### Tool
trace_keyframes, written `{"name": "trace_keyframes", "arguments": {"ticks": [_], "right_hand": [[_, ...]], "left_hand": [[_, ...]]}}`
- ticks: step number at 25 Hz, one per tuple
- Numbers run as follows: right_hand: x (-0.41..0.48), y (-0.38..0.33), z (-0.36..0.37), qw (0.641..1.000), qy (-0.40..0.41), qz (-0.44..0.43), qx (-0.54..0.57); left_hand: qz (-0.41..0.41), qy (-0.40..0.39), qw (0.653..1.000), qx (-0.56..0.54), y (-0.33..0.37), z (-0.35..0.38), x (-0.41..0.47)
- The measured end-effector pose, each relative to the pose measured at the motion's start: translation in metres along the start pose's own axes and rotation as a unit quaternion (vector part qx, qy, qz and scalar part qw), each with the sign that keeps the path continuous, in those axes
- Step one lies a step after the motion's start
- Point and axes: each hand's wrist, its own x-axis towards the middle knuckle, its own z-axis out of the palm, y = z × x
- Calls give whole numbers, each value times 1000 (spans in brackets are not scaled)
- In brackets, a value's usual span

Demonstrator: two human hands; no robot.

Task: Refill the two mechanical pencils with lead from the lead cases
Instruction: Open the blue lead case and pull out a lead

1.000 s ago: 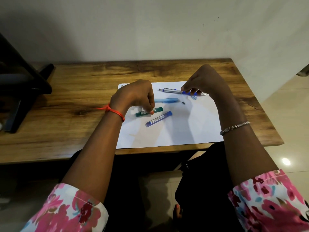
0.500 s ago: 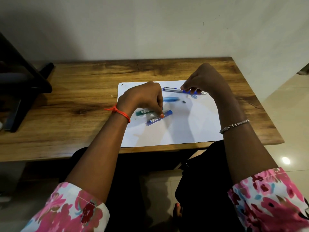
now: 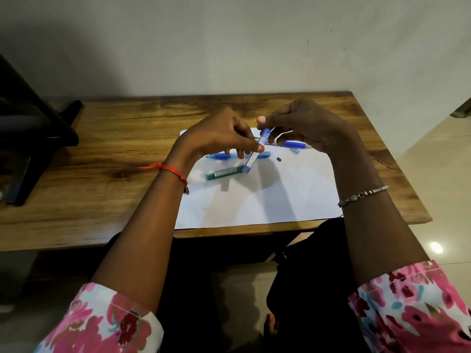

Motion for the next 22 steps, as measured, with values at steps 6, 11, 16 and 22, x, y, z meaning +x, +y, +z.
{"name": "trace_keyframes", "arguments": {"ticks": [6, 11, 16, 22], "right_hand": [[-1, -3, 1, 988, -29, -68, 137], [3, -7, 6, 984, 48, -89, 148], [0, -8, 5, 976, 11, -117, 185], [-1, -8, 4, 978, 31, -134, 159]], "left_hand": [[-27, -5, 980, -198, 5, -3, -5], [-43, -77, 898, -432, 9, -1, -9], [-45, -83, 868, -488, 12, 2, -10], [-56, -70, 879, -469, 11, 2, -10]]}}
